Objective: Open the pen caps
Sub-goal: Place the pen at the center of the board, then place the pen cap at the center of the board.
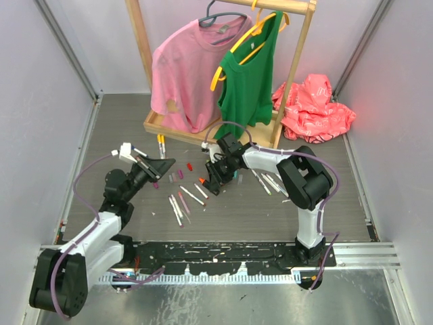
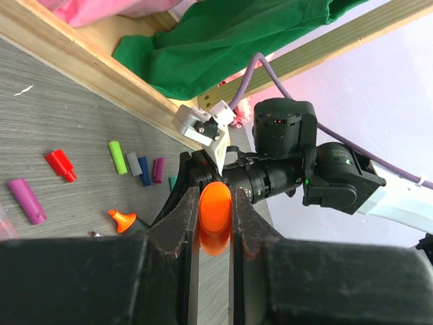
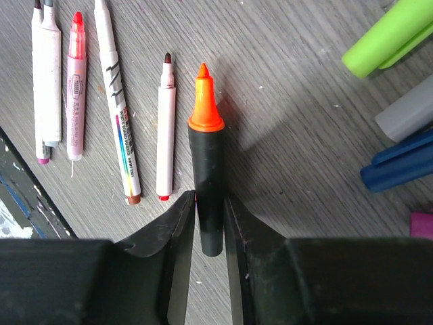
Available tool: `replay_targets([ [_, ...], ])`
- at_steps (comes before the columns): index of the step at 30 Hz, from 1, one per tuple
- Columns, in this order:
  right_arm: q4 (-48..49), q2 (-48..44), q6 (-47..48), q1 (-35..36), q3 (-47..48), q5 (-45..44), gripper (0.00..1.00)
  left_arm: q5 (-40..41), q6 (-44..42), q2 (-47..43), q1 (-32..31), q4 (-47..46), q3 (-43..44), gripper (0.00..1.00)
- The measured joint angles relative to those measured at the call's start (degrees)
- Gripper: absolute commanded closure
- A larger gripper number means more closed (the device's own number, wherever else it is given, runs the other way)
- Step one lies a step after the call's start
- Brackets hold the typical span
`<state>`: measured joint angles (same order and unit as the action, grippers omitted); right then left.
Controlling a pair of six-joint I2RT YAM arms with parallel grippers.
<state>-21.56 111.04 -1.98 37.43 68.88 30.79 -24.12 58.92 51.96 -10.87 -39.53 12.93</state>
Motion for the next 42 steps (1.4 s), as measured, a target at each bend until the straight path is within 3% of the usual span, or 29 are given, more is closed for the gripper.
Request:
replay_targets([
  [9, -1.33, 0.00, 0.94, -0.15, 0.50, 0.87, 0.61, 1.77, -2.62, 3.41, -3.78, 1.40, 1.01, 1.00],
  [25, -4.68, -0.63, 4.15, -1.53, 1.86, 0.44, 0.57, 12.57, -11.08, 15.43, -14.29, 12.52, 12.17, 1.00],
  [42, -5.92, -5.68, 5.31, -4.31, 2.25, 2.29, 0.57, 22.88, -13.60, 39.19, -18.95, 29.35, 33.24, 0.99],
])
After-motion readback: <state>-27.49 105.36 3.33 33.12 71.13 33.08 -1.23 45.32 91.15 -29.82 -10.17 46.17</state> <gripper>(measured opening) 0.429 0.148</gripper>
